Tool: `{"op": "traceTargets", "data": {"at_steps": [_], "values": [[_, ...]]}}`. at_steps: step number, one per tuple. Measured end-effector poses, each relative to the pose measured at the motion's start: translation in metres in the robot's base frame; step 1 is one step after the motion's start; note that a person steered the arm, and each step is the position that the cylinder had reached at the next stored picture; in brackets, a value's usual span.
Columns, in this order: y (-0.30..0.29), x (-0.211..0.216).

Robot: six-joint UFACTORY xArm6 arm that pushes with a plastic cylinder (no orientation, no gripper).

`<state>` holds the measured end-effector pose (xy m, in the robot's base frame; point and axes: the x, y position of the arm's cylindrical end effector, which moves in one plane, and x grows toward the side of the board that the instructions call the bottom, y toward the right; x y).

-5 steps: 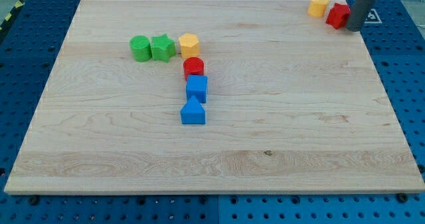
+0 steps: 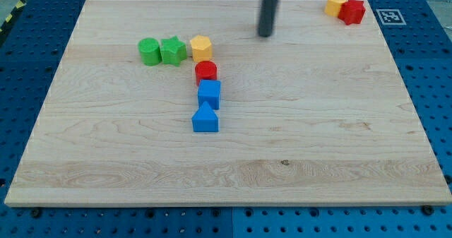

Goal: Push the group of blocks a bit right

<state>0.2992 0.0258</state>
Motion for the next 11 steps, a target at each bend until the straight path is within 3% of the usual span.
{"op": "traceTargets", "data": {"at_steps": [2,3,5,9,10,11], "values": [[-0.22,0.0],[-0.283,0.027],[-0.268,0.038],[-0.156,0.054],[-0.131,0.054],[-0.122,0.028]]}}
